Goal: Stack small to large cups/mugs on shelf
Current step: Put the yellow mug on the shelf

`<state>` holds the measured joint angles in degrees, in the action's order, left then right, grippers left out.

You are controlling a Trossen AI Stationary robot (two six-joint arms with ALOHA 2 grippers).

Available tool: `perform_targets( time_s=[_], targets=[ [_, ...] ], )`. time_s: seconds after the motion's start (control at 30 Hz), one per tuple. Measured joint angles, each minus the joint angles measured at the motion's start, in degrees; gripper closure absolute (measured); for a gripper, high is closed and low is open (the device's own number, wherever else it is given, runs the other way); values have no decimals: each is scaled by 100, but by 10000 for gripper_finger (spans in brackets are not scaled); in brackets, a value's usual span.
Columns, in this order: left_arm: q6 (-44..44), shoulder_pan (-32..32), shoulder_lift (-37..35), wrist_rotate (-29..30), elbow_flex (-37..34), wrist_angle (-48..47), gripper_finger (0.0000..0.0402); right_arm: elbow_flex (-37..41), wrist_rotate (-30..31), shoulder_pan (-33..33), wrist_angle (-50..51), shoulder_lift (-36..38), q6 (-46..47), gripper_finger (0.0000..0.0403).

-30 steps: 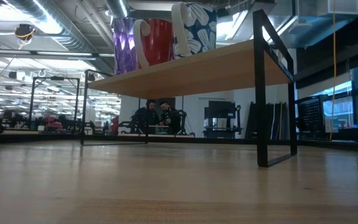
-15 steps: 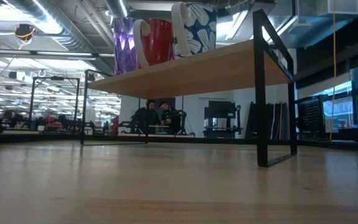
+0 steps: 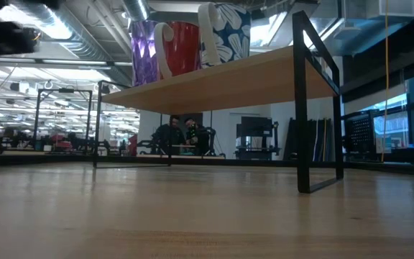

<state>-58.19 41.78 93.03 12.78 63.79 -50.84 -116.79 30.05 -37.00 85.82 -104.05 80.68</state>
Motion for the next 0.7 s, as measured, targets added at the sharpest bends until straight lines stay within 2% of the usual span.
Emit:
perform_targets(
  time_s=[0.13, 0.3, 0.5, 0.7],
  targets=[
    [1986, -252, -2, -1, 0, 410, 398, 0, -31, 46, -2, -2, -2, 224],
    [3914, -487, -9, -114, 2, 568, 398, 0, -77, 91, -30, -2, 2, 258],
    [5234, -540, -15, -477, 2, 574, 398, 0, -77, 91, -33, -2, 287, 278],
    [5925, -533, -15, -593, 4, 562, 390, 0, -77, 121, -31, -2, 306, 275]
  ],
)
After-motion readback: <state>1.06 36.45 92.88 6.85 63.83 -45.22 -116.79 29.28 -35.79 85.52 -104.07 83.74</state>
